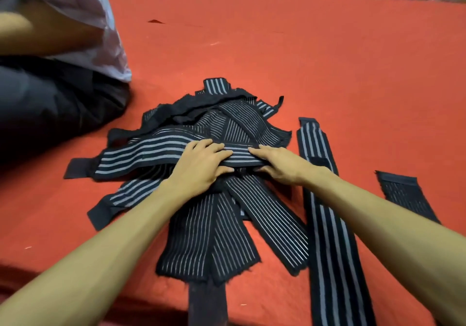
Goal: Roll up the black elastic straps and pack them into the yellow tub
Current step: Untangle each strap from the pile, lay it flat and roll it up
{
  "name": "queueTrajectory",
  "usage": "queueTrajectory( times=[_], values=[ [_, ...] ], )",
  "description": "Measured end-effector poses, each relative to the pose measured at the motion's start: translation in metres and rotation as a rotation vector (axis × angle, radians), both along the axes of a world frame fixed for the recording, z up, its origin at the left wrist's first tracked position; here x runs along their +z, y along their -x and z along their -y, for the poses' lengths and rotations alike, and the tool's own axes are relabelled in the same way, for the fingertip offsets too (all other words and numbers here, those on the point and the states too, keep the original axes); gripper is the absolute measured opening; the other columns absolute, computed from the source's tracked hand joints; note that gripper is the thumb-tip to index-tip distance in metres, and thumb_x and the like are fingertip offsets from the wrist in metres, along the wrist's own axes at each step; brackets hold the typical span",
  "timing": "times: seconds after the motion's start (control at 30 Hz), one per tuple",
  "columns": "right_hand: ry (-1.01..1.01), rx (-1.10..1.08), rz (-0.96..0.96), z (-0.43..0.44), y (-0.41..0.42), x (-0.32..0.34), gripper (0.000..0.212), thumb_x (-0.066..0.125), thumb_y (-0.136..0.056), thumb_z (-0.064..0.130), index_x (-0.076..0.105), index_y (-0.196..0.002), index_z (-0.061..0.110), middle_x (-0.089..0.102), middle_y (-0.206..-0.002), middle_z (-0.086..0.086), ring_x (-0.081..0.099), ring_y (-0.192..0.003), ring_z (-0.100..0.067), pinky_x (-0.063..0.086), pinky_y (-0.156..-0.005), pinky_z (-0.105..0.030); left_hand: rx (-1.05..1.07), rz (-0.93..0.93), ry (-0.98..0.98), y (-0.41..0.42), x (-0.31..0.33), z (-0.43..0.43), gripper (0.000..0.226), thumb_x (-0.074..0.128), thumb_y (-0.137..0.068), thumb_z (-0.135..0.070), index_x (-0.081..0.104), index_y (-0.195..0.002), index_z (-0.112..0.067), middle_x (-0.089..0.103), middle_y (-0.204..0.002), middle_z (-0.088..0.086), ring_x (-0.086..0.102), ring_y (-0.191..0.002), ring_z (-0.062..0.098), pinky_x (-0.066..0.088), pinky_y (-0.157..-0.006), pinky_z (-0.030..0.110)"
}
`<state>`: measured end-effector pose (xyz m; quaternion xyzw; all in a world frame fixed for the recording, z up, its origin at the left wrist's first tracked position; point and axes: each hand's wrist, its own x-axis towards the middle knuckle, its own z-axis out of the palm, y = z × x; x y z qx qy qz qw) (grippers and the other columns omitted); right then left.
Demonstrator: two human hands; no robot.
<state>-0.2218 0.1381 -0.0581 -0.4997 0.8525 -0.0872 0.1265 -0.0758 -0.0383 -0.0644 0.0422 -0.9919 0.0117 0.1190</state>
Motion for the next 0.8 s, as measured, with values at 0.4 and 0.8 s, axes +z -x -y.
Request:
queueTrajectory(
  times=[0.4, 0.8],
  values=[
    [0.193, -0.069, -0.273, -0.021, -0.016, 0.066, 0.026, 0.050, -0.094, 0.009, 0.062, -0.111, 0.024, 0.071, -0.103, -0.003, 0.063, -0.097, -0.031, 0.049, -0.073, -0.040, -0.112, -0.185, -0.189, -0.031, 0.022, 0.000, 0.030, 0.042, -0.102, -0.024, 0.053, -0.129, -0.017, 0.060, -0.126, -0.001, 0.057, -0.114, 0.022, 0.046, -0.095, 0.039],
    [0.076, -0.123, 0.003, -0.138, -0.016, 0.107, 0.017, 0.053, -0.098, 0.021, 0.055, -0.082, 0.020, 0.060, -0.084, 0.002, 0.056, -0.086, -0.021, 0.037, -0.071, -0.030, 0.033, -0.205, -0.221, -0.037, 0.051, -0.068, 0.020, 0.045, -0.101, -0.032, 0.054, -0.114, -0.019, 0.068, -0.108, -0.002, 0.063, -0.101, 0.027, 0.044, -0.073, 0.038]
  ],
)
